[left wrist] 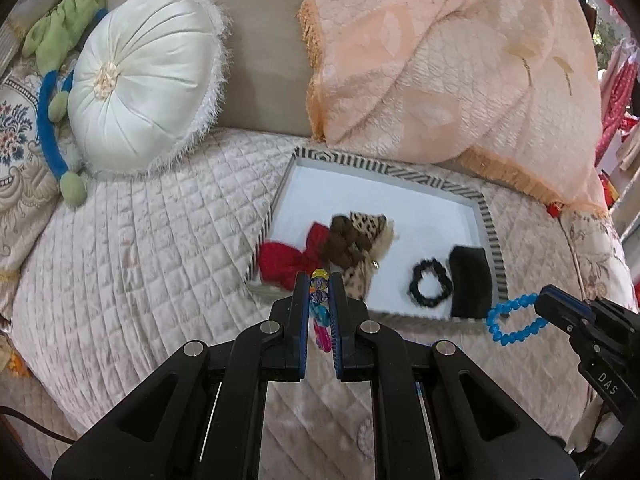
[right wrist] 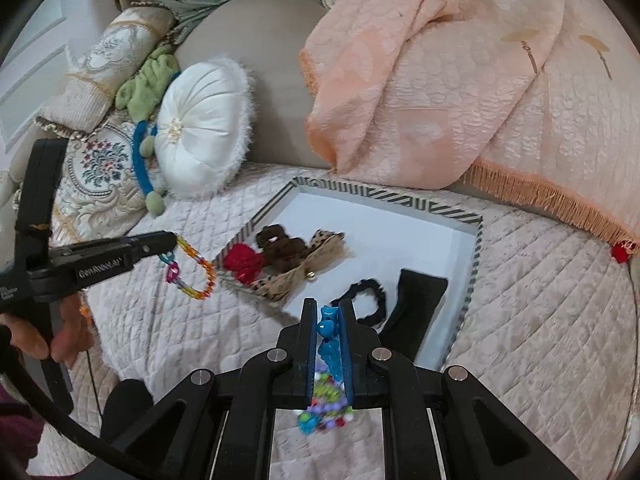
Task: Organize jewelry
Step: 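Carry both bracelets into the striped tray and open both tools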
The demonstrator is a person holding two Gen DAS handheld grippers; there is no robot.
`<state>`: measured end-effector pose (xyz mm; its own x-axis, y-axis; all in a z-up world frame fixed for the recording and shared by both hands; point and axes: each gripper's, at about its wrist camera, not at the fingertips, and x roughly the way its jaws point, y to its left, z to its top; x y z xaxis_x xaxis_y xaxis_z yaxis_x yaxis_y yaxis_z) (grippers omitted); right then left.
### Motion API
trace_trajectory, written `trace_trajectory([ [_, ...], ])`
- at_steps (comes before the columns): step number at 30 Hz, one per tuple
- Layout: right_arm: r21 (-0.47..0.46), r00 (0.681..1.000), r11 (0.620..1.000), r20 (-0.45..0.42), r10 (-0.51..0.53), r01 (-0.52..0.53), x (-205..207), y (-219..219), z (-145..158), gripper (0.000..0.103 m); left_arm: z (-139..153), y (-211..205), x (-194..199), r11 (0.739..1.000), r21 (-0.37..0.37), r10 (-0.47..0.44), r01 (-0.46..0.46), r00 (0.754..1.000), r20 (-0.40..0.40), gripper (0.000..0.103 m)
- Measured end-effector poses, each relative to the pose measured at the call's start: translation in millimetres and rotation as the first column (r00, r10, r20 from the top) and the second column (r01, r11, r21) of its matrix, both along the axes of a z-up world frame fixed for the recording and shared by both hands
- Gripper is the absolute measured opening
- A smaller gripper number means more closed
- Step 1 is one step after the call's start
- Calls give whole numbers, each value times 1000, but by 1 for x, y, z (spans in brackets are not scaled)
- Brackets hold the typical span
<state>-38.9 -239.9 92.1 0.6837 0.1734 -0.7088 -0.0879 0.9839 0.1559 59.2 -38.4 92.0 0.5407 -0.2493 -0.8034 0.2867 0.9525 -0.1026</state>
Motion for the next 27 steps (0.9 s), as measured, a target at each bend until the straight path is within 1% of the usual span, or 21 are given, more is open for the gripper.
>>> trace_trajectory([
  [4, -14, 1000, 1000, -15, -10, 10, 21, -7, -4, 10, 0, -4, 25, 1000, 3, 21, -21, 1000, -8, 8],
  [12, -17, 999, 1000, -46, -20, 19, 67, -17, -16, 10, -5, -27, 78, 998, 38, 45, -45, 999, -5, 8],
  [15, -16, 998, 1000, -60, -20, 19, 87, -19, -25, 10, -17, -36, 101, 998, 38, 56, -55, 998, -17, 8],
  [20, 10, 996, 999, -80, -31, 32, 118, -25, -40, 10, -43, -51, 131, 995, 62, 77, -74, 996, -41, 8],
  [23, 15, 994, 999, -97, -46, 47, 136, -32, -51, 10, -54, -50, 145, 994, 59, 92, -89, 994, -50, 8],
  [27, 6, 986, 994, -131, -105, 107, 156, -52, -71, 10, -73, -38, 156, 990, 71, 129, -123, 988, -79, 8],
])
